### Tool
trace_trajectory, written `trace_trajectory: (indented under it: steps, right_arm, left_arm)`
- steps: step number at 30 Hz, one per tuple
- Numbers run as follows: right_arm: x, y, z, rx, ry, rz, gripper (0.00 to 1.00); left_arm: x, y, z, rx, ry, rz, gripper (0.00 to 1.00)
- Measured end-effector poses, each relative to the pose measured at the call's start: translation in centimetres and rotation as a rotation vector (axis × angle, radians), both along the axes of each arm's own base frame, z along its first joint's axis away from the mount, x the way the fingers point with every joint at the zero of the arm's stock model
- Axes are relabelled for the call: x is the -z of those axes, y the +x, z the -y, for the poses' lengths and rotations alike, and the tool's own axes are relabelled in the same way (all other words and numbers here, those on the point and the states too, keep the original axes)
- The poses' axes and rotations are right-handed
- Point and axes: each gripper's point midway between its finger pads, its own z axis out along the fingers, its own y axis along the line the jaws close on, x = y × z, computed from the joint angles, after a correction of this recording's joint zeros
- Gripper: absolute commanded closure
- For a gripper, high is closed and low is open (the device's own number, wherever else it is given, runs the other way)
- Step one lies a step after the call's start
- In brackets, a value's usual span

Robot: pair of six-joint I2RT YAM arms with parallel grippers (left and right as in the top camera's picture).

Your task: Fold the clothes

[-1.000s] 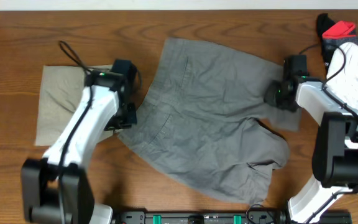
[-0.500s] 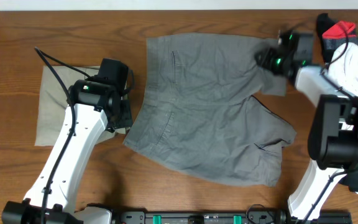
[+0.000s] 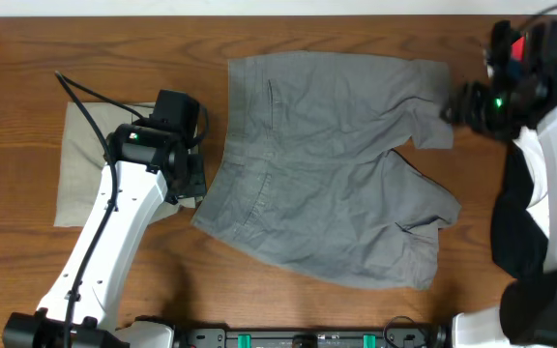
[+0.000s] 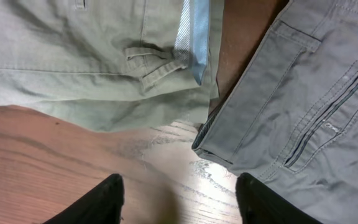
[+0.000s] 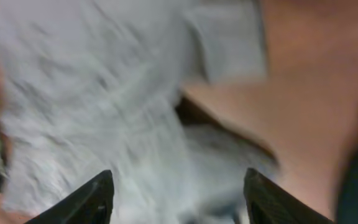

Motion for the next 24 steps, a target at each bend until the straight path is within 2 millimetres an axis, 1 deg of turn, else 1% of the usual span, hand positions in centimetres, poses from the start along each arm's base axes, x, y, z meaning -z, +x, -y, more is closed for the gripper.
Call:
trace_trajectory:
  steps: [2,4,9,13,16,21,22,24]
  right_arm:
    - [1.1,-1.6,0.8,0.025,-0.045,-0.077,0.33]
    - [2.7,-2.6,1.3,0.045,-0.069,-0.136,0.32]
    - [9.4,-4.8,2.4,0.101,-0.087,-0.256,0.31]
    - [13.6,-6.3,2.7,0.142,-0.047,-0.295,0.33]
    - [15.9,-6.8,2.0,0.158,0.007,-0.286,0.34]
    - [18.5,-8.3,0.9,0.186,0.062,-0.305,0.38]
    - [19.0,-8.7,0.7,0.192,0.067,-0.312,0.38]
    - [19.9,-9.7,0.4,0.204,0.076,-0.336,0.34]
  left_arm:
    - [0.0,0.3,0.1,0.003,-0.005,0.013,0.36]
    - [-0.1,0.7,0.5,0.015,-0.023,0.026,0.36]
    - [-0.1,1.0,1.8,0.067,-0.09,0.033,0.36]
    - [0.0,0.9,2.3,0.086,-0.111,0.024,0.36]
    - [0.0,0.8,2.4,0.092,-0.116,0.019,0.36]
    - [0.0,0.7,2.5,0.103,-0.122,0.016,0.35]
    - [0.0,0.7,2.5,0.104,-0.124,0.016,0.35]
    - [0.0,0.7,2.6,0.105,-0.125,0.015,0.35]
